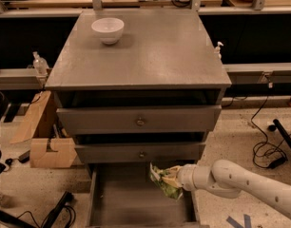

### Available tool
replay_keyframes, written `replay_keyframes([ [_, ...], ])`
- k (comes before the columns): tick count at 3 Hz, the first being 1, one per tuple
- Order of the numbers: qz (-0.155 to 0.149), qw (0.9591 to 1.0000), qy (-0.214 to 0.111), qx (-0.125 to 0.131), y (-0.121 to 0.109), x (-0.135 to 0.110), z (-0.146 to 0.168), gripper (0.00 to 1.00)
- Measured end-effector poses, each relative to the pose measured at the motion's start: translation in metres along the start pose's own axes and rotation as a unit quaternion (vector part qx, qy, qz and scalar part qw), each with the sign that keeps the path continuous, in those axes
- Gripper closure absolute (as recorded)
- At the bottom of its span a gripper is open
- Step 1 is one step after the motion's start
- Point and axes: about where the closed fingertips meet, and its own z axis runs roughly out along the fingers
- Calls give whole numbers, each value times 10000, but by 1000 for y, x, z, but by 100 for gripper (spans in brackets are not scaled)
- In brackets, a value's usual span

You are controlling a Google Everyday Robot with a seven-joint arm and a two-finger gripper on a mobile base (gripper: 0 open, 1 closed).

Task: Place green jalapeno chip bag into bottom drawer

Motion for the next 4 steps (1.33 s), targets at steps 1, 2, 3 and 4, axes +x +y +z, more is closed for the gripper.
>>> replay_keyframes([
  [1,240,9994,-7,-234,3,41,47,100],
  [2,413,9980,-85,-472,13,74,95,100],
  [3,505,9972,-107,-539,19,85,107,86],
  [4,508,9971,-110,-557,20,85,109,63],
])
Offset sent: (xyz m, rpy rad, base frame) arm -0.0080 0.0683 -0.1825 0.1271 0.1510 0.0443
